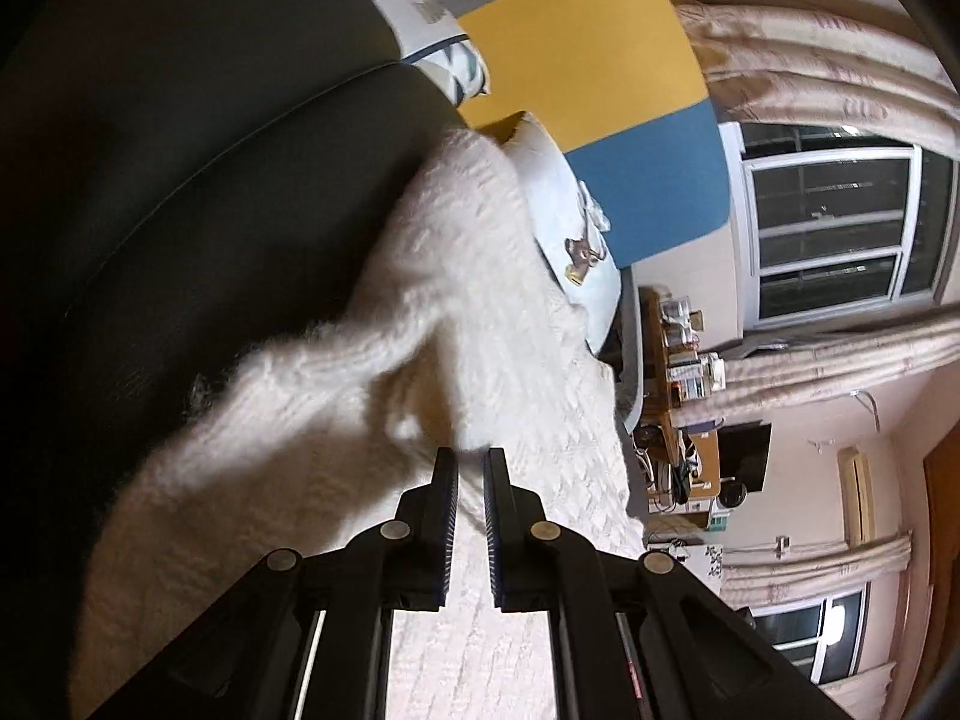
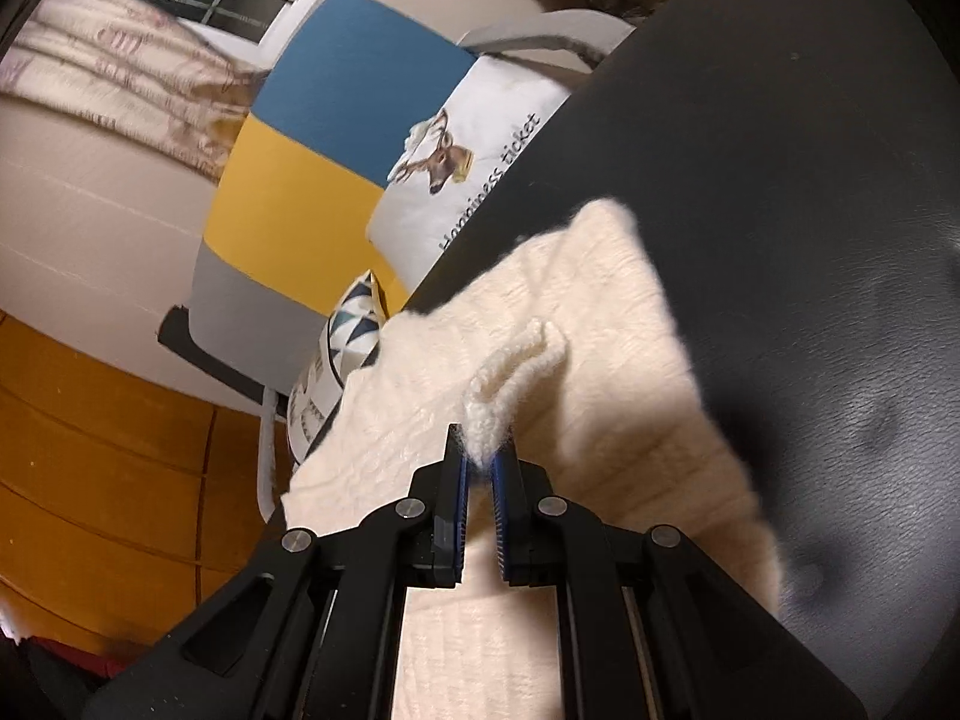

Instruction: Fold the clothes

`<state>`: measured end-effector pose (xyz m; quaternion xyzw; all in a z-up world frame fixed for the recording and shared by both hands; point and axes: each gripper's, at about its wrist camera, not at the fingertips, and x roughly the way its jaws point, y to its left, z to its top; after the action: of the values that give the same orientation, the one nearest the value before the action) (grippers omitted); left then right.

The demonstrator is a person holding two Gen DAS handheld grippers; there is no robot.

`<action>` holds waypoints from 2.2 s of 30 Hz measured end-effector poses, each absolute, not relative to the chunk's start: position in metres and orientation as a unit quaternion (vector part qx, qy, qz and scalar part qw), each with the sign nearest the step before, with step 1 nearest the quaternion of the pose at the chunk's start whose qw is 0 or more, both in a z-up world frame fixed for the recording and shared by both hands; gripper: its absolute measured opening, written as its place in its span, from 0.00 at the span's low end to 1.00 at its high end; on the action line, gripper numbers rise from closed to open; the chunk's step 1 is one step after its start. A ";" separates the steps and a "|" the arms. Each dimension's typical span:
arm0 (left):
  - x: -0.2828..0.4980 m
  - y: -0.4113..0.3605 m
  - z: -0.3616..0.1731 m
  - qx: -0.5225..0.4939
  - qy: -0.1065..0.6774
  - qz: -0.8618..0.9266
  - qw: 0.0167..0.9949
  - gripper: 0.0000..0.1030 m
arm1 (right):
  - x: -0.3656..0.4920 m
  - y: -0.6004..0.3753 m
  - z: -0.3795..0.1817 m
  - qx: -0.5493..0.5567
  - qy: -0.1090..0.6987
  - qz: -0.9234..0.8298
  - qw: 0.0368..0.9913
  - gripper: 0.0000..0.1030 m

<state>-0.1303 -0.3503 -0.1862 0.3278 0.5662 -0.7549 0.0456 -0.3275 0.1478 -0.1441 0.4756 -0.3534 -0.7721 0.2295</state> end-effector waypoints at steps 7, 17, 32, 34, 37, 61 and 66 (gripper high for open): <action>-0.118 -0.352 -0.196 0.340 0.569 -0.746 0.057 0.06 | -0.318 0.159 -0.163 0.480 -0.370 -0.765 0.219 0.08; -0.074 -0.379 -0.204 0.297 0.670 -0.679 0.043 0.17 | -0.308 0.177 -0.178 0.483 -0.398 -0.749 0.218 0.22; -0.056 -0.390 -0.205 0.197 0.761 -0.613 0.080 0.19 | -0.286 0.012 -0.121 0.493 -0.209 -0.772 0.342 0.47; -0.065 -0.393 -0.203 0.194 0.759 -0.616 0.087 0.19 | -0.284 -0.011 -0.130 0.507 -0.197 -0.763 0.348 0.47; -0.075 -0.397 -0.204 0.200 0.757 -0.615 0.094 0.19 | -0.283 -0.030 -0.140 0.518 -0.201 -0.752 0.353 0.47; -0.093 -0.394 -0.210 0.186 0.767 -0.605 0.103 0.05 | -0.289 0.004 -0.135 0.500 -0.226 -0.763 0.341 0.47; -0.064 -0.406 -0.215 0.151 0.765 -0.620 0.087 0.05 | -0.290 0.017 -0.134 0.492 -0.213 -0.777 0.329 0.47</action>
<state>-0.0641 -0.4056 -0.2148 0.1514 0.7647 -0.6202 0.0873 -0.2898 0.0174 -0.1341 0.4922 -0.2133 -0.7770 0.3294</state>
